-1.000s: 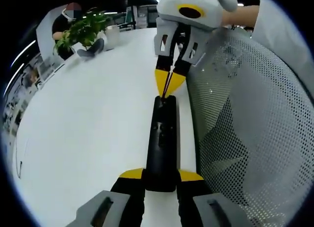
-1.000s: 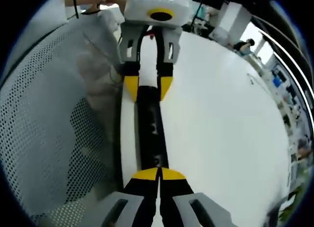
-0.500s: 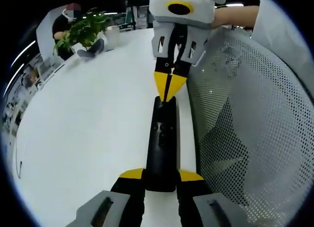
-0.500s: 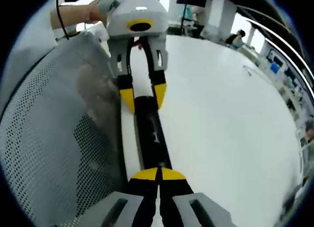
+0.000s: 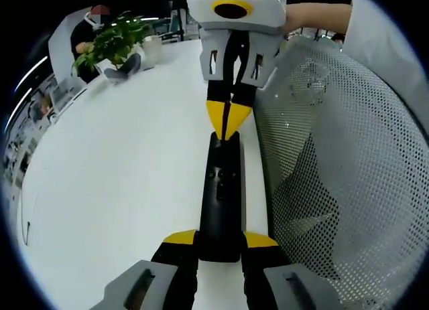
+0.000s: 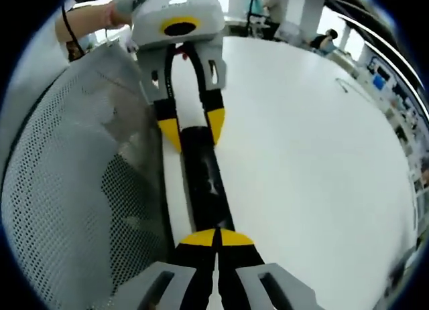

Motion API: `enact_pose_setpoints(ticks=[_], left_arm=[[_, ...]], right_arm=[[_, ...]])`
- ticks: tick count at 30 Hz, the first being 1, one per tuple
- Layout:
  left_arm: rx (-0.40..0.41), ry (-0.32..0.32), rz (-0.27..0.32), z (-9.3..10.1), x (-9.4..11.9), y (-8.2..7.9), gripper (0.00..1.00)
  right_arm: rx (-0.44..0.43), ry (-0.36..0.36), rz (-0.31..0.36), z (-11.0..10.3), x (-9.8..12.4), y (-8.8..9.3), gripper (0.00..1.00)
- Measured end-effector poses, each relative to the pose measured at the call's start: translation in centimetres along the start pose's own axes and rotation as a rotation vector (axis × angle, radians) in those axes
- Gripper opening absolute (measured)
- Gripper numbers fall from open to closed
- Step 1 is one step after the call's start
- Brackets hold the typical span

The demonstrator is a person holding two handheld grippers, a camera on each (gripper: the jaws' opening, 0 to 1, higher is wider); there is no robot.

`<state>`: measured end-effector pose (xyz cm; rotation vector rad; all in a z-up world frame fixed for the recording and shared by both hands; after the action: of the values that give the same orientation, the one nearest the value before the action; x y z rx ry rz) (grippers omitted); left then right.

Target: Press the specified remote control buttons in sequence, fully releasing each button before pressing the next.

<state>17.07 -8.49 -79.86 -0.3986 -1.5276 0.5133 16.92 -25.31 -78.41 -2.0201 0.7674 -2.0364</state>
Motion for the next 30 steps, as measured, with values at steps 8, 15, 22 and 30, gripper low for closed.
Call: enact_pose_setpoints(ticks=[8, 15, 22, 30], left_arm=[[0.003, -0.002, 0.005, 0.0, 0.0, 0.0, 0.24], [0.0, -0.001, 0.002, 0.0, 0.0, 0.0, 0.24], [0.003, -0.002, 0.004, 0.0, 0.0, 0.1, 0.24], [0.004, -0.002, 0.008, 0.0, 0.0, 0.1, 0.24]], right_arm=[[0.01, 0.052, 0.098, -0.4, 0.0, 0.7, 0.0], [0.055, 0.064, 0.075, -0.5, 0.0, 0.4, 0.0], [0.134, 0.044, 0.068, -0.6, -0.6, -0.5, 0.0], [0.167, 0.002, 0.054, -0.9, -0.6, -0.8, 0.0]])
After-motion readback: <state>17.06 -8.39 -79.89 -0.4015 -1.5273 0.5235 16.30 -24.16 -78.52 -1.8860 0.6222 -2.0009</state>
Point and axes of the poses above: the point that each gripper's makers call its tool centre point, and the gripper's own axes: x roughly backward along the fingers, z roughly to its right, y roughly out of its underside, the point moved 8 cm from there along x, roughly backward along the fingers
